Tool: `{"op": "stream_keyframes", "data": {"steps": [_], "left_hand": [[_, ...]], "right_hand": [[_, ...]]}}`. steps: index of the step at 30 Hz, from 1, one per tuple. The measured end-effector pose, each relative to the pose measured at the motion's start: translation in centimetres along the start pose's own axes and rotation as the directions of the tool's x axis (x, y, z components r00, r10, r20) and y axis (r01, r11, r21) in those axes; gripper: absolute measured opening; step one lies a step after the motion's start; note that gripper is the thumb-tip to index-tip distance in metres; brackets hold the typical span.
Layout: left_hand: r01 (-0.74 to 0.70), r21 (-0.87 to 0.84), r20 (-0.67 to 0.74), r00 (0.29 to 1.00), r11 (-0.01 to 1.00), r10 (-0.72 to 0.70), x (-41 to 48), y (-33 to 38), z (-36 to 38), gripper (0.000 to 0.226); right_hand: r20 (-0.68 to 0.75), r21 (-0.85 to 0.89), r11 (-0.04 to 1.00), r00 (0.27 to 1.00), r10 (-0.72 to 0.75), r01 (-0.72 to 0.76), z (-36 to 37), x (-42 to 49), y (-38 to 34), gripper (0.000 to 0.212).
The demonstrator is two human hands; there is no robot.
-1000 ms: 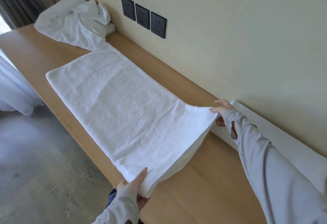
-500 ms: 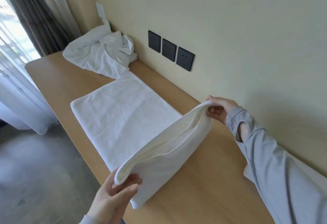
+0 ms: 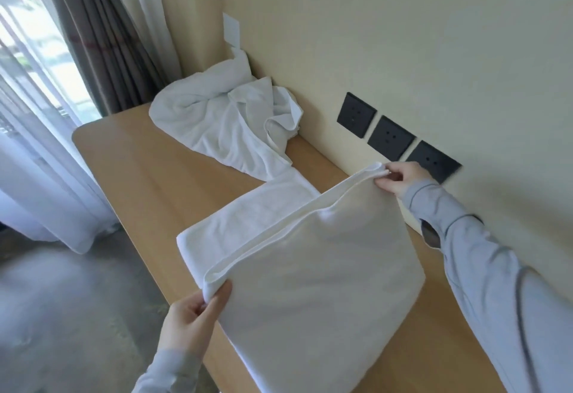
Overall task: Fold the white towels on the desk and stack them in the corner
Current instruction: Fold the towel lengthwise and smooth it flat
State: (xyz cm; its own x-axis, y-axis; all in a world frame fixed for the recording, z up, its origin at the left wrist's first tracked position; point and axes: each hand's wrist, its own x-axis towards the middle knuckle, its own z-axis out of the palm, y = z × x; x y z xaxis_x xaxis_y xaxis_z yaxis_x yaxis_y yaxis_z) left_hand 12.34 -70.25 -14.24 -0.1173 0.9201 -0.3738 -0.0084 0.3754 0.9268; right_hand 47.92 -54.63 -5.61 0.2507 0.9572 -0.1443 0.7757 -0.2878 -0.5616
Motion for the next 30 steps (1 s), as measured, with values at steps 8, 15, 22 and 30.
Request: {"op": "stream_keyframes", "data": {"steps": [8, 15, 22, 30], "left_hand": [[0.07, -0.062, -0.034, 0.997, 0.996, -0.072, 12.9, -2.0, -4.6, 0.018], [0.155, 0.13, -0.113, 0.984, 0.979, -0.141, 17.8, -5.1, -6.7, 0.035], [0.017, 0.377, -0.212, 0.975, 0.926, 0.068, 18.5, -4.9, -5.8, 0.028], [-0.217, 0.811, -0.03, 0.912, 0.544, 0.408, 20.4, -2.9, -2.5, 0.053]], "right_hand": [[0.051, 0.009, 0.99, 0.989, 0.138, -0.138, 13.4, 10.2, -5.7, 0.027], [0.116, -0.073, 0.973, 0.967, 0.228, -0.22, 21.0, 14.8, -5.4, 0.036], [-0.14, -0.064, 0.998, 0.99, 0.003, -0.012, 21.9, 12.9, -4.9, 0.037], [0.248, -0.437, 0.528, 0.662, -0.707, 0.728, 21.4, 11.2, -6.0, 0.034]]}}
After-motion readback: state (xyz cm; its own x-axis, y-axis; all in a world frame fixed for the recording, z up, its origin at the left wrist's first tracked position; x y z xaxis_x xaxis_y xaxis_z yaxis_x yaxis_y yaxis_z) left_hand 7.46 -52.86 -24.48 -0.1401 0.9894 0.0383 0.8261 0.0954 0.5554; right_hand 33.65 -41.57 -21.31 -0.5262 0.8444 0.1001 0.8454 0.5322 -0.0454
